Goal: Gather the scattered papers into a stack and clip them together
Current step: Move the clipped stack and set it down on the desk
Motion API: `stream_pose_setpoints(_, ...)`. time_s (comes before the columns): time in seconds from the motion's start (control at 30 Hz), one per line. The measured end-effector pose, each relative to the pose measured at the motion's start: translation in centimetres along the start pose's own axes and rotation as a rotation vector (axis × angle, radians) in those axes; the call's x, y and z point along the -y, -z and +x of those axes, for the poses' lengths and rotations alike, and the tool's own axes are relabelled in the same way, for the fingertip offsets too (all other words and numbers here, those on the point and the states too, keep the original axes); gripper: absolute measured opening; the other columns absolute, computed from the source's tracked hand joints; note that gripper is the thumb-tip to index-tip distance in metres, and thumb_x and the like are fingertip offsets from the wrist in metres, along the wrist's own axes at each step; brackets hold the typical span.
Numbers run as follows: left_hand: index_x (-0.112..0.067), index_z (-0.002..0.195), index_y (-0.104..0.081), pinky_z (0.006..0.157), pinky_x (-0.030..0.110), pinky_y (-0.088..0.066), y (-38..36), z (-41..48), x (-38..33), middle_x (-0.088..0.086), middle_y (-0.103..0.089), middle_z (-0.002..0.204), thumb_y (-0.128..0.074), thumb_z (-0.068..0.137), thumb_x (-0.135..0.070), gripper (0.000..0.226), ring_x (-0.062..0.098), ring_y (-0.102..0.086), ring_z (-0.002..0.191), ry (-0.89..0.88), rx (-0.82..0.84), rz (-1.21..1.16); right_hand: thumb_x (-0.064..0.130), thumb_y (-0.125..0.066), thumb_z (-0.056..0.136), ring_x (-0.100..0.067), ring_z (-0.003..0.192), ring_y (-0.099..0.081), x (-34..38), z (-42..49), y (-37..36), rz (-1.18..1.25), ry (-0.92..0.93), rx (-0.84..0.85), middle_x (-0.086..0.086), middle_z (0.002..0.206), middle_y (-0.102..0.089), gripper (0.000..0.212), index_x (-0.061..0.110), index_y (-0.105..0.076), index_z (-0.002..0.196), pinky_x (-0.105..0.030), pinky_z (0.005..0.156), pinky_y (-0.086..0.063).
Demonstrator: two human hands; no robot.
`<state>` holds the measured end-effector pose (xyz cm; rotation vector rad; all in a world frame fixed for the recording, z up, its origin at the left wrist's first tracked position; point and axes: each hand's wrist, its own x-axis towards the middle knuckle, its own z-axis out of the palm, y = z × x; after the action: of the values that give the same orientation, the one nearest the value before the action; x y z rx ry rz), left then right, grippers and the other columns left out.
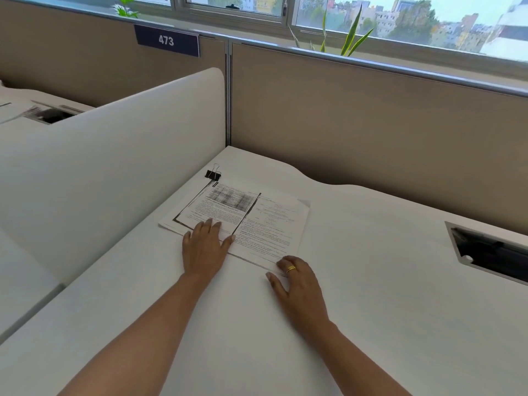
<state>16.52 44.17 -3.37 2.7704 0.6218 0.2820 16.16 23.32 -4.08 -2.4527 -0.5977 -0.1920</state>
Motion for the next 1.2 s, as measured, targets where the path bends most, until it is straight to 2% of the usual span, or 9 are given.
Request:
stream_pose_setpoints(0.1,-0.017,0.144,-0.03,0.116,0.042,-0.008,-0.16,0.09,0.49,0.005,-0.02,0.155,-0.032,0.094,-0.05,0.06,0.022,-0.013,0.144,0.014,0.038,-0.017,0.071,-0.022,0.081,-0.016,0.125,-0.045,0.37,0.09,0.2,-0.047,0.046,0.076,0.001,0.131,-0.053,0.08,0.013,-0.056,0.123,-0.026,0.111,-0.025)
stream_pose_setpoints(0.2,-0.014,0.143,-0.032,0.116,0.046,-0.007,-0.1,0.1,0.62,0.012,-0.018,0.155,-0.032,0.095,-0.047,0.058,0.027,-0.009,0.145,0.037,-0.012,-0.021,0.073,-0.009,0.075,-0.013,0.135,-0.035,0.5,0.28,0.22,-0.046,0.071,0.129,0.001,0.139,-0.046,0.088,0.015,-0.05,0.128,-0.022,0.113,-0.009)
stream_pose_setpoints(0.4,-0.003,0.128,-0.049,0.109,0.049,-0.024,-0.18,-0.19,0.17,0.02,-0.042,0.141,-0.043,0.094,-0.04,0.051,0.034,-0.032,0.135,0.036,-0.137,-0.025,0.074,-0.003,0.074,-0.009,0.14,-0.025,0.62,0.7,0.19,-0.076,0.12,0.181,0.002,0.147,-0.038,0.092,0.016,-0.045,0.133,-0.022,0.114,0.0)
stream_pose_setpoints(0.5,-0.004,0.13,-0.048,0.11,0.047,-0.025,-0.19,-0.15,0.29,0.018,-0.043,0.141,-0.041,0.094,-0.041,0.052,0.032,-0.033,0.135,0.048,-0.115,-0.012,0.072,-0.007,0.076,-0.008,0.137,-0.025,0.73,0.75,0.2,-0.1,0.138,0.187,0.001,0.145,-0.038,0.088,0.017,-0.044,0.135,-0.027,0.117,-0.006)
stream_pose_setpoints(0.6,-0.007,0.138,-0.038,0.113,0.045,-0.018,-0.43,-0.03,0.38,0.013,-0.034,0.148,-0.035,0.095,-0.044,0.057,0.028,-0.025,0.14,0.056,-0.068,0.001,0.069,-0.011,0.082,-0.008,0.122,-0.031,0.46,0.8,0.09,-0.131,0.16,0.154,0.0,0.128,-0.047,0.081,0.016,-0.049,0.131,-0.039,0.114,-0.021)
stream_pose_setpoints(0.7,-0.009,0.142,-0.031,0.115,0.044,-0.014,-0.52,0.07,0.46,0.011,-0.027,0.152,-0.031,0.095,-0.047,0.06,0.025,-0.018,0.143,0.061,-0.043,0.007,0.067,-0.011,0.081,-0.011,0.125,-0.037,0.5,0.84,0.18,-0.149,0.174,0.191,0.004,0.127,-0.046,0.08,0.018,-0.044,0.135,-0.034,0.117,-0.01)
stream_pose_setpoints(0.8,-0.01,0.145,-0.026,0.116,0.043,-0.01,-0.51,0.04,0.4,0.01,-0.022,0.155,-0.028,0.095,-0.048,0.063,0.024,-0.014,0.144,0.073,-0.027,0.014,0.066,-0.013,0.08,-0.008,0.129,-0.035,0.71,0.89,0.45,-0.13,0.168,0.191,0.006,0.132,-0.044,0.08,0.018,-0.042,0.136,-0.026,0.114,-0.002)
stream_pose_setpoints(1.0,-0.009,0.146,-0.022,0.117,0.042,-0.006,-0.38,-0.01,0.26,0.01,-0.018,0.156,-0.025,0.095,-0.049,0.064,0.024,-0.009,0.145,0.097,-0.021,0.015,0.066,-0.013,0.08,-0.007,0.132,-0.032,0.88,0.82,0.67,-0.12,0.168,0.207,0.008,0.136,-0.042,0.08,0.018,-0.041,0.137,-0.021,0.112,0.004)
stream_pose_setpoints(1.2,-0.01,0.147,-0.019,0.117,0.042,-0.004,-0.33,0.02,0.23,0.009,-0.015,0.156,-0.024,0.095,-0.051,0.066,0.024,-0.007,0.145,0.107,-0.002,0.024,0.069,-0.01,0.077,-0.007,0.136,-0.027,0.88,0.86,0.65,-0.122,0.158,0.231,0.008,0.141,-0.041,0.084,0.019,-0.039,0.139,-0.023,0.112,0.005)
